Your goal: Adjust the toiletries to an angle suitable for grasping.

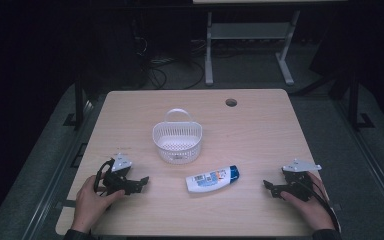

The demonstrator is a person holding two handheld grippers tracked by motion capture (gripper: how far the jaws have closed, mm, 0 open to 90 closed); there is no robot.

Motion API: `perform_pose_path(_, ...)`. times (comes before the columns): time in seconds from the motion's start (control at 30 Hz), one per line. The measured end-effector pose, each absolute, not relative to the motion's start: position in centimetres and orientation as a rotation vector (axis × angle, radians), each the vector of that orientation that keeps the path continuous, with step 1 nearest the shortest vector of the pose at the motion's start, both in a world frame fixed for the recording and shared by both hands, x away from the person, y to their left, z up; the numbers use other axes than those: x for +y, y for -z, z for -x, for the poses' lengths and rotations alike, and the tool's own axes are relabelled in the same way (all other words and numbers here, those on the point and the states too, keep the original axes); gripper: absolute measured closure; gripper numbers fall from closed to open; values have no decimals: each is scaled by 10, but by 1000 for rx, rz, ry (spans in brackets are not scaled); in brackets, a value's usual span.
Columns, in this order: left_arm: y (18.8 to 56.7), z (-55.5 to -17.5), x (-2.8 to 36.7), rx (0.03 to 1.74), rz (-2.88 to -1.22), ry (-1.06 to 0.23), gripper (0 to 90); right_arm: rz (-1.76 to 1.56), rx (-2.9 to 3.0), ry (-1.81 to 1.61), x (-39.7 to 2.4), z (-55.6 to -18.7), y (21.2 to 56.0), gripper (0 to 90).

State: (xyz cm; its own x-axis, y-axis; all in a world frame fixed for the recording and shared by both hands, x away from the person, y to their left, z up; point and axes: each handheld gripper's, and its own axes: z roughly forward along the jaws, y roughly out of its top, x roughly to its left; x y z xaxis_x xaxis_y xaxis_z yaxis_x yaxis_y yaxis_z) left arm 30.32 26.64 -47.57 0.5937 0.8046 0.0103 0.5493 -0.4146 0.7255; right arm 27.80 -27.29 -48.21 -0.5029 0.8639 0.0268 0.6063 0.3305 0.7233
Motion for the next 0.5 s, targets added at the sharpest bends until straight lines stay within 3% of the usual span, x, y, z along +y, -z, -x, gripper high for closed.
perform_pose_path(0.33,476,-305,266,1065,-2125,-471,126,-1302,2244,-974,-273,-278,481,143)
perform_pose_path(0.4,476,-305,266,1063,-2126,-471,126,-1311,2248,-970,-273,-277,479,270)
perform_pose_path(0.43,476,-305,266,1063,-2126,-471,125,-1311,2248,-970,-273,-277,479,270)
perform_pose_path(0.5,476,-305,266,1063,-2127,-471,125,-1302,2255,-994,-271,-275,472,390)
